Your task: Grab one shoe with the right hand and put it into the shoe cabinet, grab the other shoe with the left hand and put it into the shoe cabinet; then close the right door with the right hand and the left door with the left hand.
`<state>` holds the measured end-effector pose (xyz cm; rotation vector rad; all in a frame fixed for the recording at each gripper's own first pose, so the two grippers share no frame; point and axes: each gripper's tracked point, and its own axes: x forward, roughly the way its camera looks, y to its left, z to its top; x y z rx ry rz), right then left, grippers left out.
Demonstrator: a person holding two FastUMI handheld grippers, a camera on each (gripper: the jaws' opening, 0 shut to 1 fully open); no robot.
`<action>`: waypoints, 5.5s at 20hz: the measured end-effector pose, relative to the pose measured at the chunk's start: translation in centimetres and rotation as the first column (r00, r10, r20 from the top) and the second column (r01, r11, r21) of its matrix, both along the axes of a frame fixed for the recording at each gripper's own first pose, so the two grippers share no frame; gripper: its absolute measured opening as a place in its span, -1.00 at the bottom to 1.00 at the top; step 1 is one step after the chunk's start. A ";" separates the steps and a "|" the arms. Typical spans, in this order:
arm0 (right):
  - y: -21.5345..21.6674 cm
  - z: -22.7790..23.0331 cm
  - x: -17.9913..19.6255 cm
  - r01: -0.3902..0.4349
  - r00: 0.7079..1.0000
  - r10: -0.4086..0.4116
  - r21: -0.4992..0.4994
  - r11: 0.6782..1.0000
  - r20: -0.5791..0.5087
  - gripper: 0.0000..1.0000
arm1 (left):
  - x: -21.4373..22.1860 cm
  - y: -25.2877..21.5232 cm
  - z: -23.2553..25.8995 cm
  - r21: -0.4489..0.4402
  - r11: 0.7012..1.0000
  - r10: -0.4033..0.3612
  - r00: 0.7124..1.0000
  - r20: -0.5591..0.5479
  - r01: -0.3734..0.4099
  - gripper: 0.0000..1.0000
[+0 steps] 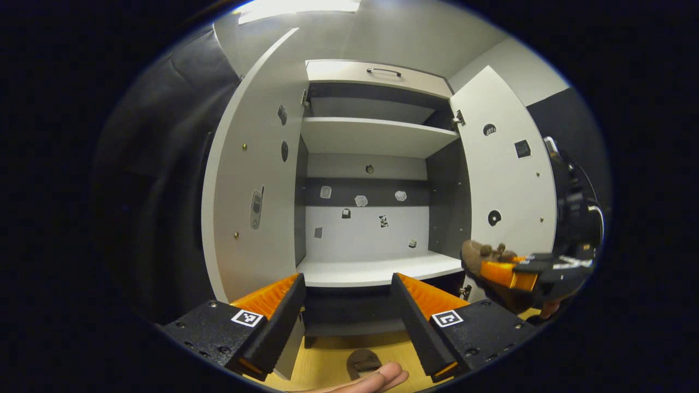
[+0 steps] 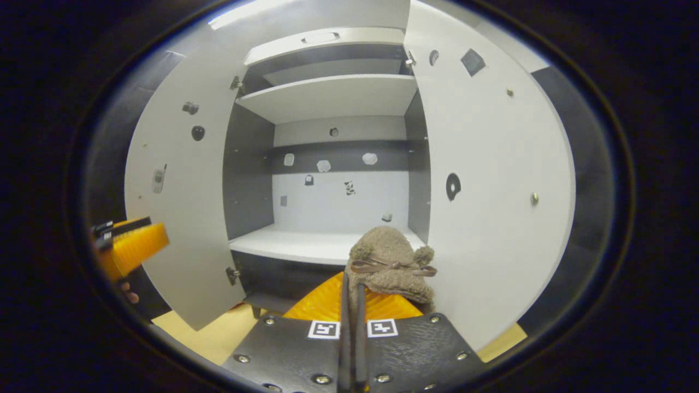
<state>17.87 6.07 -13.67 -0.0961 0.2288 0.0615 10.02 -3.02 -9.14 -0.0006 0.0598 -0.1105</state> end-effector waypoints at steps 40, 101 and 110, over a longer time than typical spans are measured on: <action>1.1 0.2 22.8 0.052 0.993 -0.062 -0.101 0.994 -0.096 0.92 | 4.3 -0.7 -11.4 -0.049 0.996 -0.081 0.977 -0.199 0.073 0.92; -4.4 -7.1 -7.9 0.025 0.990 -0.052 0.207 0.978 0.128 0.90 | 8.9 -2.6 -11.5 -0.023 0.999 0.017 0.967 -0.256 -0.023 -0.99; -5.0 -0.4 -7.3 -0.025 0.979 -0.010 0.170 0.985 0.204 0.93 | 16.8 -3.0 -1.9 -0.066 0.995 0.061 0.986 -0.155 -0.072 -0.99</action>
